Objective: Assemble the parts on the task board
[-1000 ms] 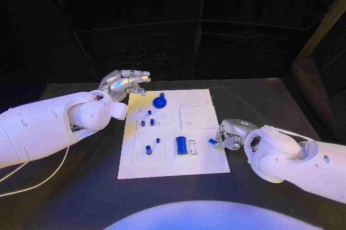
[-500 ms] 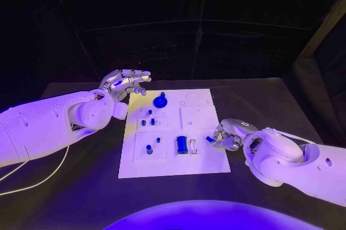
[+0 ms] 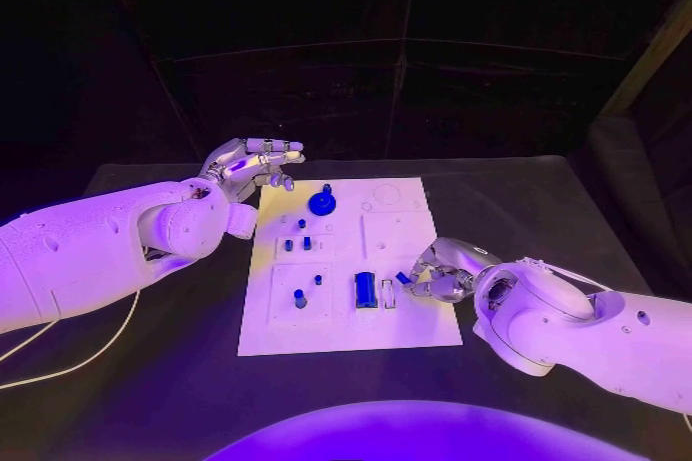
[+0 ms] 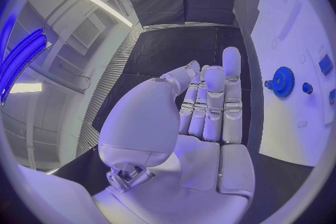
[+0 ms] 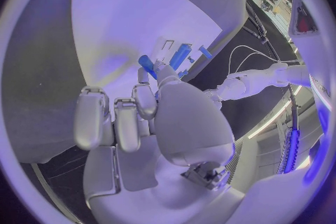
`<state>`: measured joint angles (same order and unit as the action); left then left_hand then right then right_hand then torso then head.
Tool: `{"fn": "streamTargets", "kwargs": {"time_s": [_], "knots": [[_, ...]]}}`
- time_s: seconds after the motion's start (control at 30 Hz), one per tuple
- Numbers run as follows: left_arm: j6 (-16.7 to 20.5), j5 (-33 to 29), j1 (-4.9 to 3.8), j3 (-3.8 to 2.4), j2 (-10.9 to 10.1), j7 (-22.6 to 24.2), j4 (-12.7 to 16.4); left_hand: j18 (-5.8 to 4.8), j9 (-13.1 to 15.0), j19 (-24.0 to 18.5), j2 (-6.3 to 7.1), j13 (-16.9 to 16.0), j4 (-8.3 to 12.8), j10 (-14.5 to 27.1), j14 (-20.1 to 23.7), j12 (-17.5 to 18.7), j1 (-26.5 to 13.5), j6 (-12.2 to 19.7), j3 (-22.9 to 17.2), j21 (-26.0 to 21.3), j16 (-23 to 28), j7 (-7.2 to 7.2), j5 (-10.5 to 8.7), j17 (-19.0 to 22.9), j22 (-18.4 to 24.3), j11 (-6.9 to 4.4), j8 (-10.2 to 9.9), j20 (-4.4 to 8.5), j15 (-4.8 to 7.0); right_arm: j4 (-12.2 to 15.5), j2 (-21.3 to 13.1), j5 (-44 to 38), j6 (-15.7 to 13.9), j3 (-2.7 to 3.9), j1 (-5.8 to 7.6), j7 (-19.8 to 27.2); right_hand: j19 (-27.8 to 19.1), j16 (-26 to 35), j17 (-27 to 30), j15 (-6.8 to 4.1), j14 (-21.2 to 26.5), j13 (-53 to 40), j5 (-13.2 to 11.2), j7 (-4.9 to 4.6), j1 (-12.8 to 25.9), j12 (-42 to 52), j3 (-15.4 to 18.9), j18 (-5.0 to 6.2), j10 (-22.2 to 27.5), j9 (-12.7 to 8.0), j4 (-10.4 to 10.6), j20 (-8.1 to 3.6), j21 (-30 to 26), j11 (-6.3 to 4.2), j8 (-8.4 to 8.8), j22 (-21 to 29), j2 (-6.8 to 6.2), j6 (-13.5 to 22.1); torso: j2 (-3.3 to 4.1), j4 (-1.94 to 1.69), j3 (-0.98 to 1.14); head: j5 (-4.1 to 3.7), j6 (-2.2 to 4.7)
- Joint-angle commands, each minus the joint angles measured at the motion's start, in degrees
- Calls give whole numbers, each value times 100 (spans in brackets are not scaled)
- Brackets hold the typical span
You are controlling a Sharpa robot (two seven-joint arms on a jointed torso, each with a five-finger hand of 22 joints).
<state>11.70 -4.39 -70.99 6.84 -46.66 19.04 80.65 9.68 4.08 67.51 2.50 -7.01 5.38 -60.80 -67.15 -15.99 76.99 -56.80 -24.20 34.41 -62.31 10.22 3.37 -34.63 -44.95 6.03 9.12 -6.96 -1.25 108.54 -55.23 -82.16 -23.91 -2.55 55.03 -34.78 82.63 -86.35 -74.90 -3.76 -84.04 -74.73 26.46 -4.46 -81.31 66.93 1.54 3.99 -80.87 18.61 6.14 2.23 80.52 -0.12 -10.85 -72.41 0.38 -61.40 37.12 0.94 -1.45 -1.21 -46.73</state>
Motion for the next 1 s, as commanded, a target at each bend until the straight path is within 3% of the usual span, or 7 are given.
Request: {"fn": "streamTargets", "kwargs": {"time_s": [0.03,0.8,1.0], "knots": [[-94,30,-11,-5,4,13,16,80,-9,-30,-8,0,4,29,36,-30,-5,25,-17,-33,2,0,38,5,5,8,36,-2,-9,-27,62,546,20,0,7,84,11,8,-911,-43,-469,-58,-1,18,109,35,-61,-37,-40,3,28,-21,-9,-24,23,-5,-19,-78,3,1,-2,0,2],[-232,203,-11,-5,8,-51,28,80,-9,-33,7,1,24,36,46,-37,6,30,-24,-32,4,1,42,17,4,9,39,-1,-8,-141,300,809,136,-1,7,-68,28,-6,-935,-71,-474,-83,16,73,409,57,-251,-41,-88,48,235,-43,3,-66,34,-31,-221,-248,1,-2,4,20,-12],[-253,229,-11,-5,10,-64,28,80,-9,-33,7,1,24,36,46,-37,6,30,-24,-32,4,1,42,17,4,9,39,-1,-8,-169,313,801,260,-1,7,-149,27,3,-923,-88,-472,-43,151,93,565,-13,-258,-40,-79,76,342,-60,-2,-80,28,-28,-281,-302,4,-10,1,-1,-12]]}}
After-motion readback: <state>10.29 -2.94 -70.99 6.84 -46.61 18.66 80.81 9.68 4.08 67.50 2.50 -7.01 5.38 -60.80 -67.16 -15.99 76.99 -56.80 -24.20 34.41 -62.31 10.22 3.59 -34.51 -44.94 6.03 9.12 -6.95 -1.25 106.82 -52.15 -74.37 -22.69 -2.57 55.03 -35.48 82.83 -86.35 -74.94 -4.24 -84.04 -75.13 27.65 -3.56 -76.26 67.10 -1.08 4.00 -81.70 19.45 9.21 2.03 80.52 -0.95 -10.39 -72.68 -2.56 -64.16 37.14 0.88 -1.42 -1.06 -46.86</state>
